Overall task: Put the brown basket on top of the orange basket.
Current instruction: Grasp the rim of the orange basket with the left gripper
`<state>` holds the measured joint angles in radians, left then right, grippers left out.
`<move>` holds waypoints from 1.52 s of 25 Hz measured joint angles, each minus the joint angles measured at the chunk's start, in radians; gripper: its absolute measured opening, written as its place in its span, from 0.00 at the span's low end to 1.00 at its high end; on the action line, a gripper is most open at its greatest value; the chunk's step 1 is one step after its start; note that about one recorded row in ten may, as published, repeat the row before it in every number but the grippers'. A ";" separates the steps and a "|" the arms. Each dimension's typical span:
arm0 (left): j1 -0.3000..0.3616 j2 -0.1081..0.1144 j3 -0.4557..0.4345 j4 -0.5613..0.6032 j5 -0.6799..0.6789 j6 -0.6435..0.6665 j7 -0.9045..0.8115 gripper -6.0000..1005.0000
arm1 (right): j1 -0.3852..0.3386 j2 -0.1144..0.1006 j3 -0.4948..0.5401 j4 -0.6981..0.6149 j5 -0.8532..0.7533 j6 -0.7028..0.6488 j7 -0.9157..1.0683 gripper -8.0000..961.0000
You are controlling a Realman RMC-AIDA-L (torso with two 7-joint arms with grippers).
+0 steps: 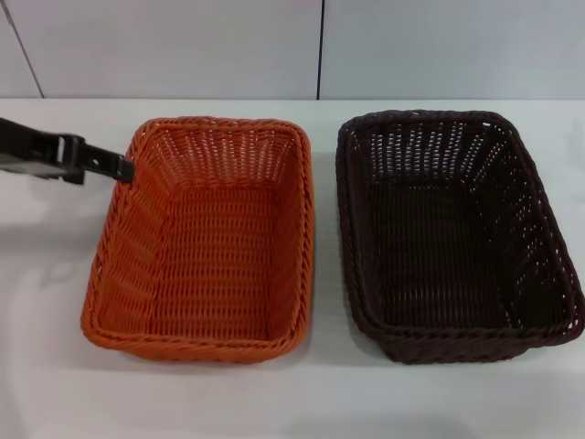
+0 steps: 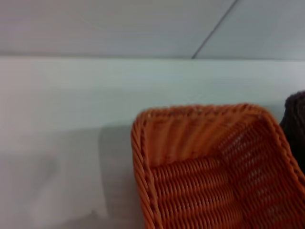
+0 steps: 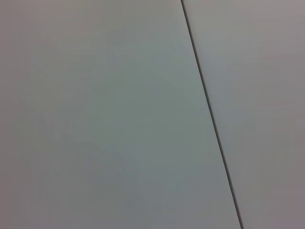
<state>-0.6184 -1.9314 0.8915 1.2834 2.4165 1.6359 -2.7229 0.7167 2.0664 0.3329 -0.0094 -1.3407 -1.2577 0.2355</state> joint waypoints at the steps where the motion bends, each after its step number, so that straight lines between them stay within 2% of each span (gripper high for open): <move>1: -0.001 -0.013 0.000 -0.002 0.017 -0.005 -0.001 0.80 | 0.001 0.000 0.001 -0.005 0.000 0.000 0.000 0.59; 2: -0.001 -0.030 0.000 -0.006 0.039 -0.011 0.000 0.80 | 0.001 0.000 0.001 -0.005 0.000 0.000 0.000 0.59; 3: -0.001 -0.030 0.000 -0.006 0.039 -0.011 0.000 0.80 | 0.001 0.000 0.003 -0.005 0.000 0.000 0.002 0.59; 4: -0.006 -0.061 0.005 -0.009 0.096 -0.029 0.000 0.80 | 0.002 0.000 0.005 -0.005 0.000 0.000 0.003 0.59; 6: -0.013 -0.081 0.009 -0.010 0.142 -0.038 0.000 0.80 | 0.003 0.000 0.006 -0.005 0.000 0.001 0.001 0.59; 8: -0.013 -0.081 0.009 -0.010 0.142 -0.038 0.000 0.79 | 0.002 0.000 0.006 -0.005 0.000 0.003 0.001 0.59; 9: -0.023 -0.115 0.010 -0.008 0.234 -0.051 0.002 0.79 | 0.001 0.001 0.006 -0.005 0.000 0.005 0.001 0.59; 23: -0.015 -0.123 0.015 -0.041 0.255 -0.107 0.004 0.79 | -0.010 0.001 0.008 -0.007 0.000 0.009 0.004 0.58; 29: -0.015 -0.125 0.086 -0.094 0.253 -0.161 0.007 0.79 | -0.013 0.001 0.008 -0.005 0.000 0.009 0.004 0.59; 38: -0.023 -0.125 0.123 -0.135 0.258 -0.191 0.010 0.79 | -0.016 0.003 0.008 -0.004 0.000 0.023 0.004 0.58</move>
<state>-0.6419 -2.0566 1.0140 1.1482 2.6741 1.4447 -2.7128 0.7007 2.0691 0.3405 -0.0131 -1.3407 -1.2345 0.2393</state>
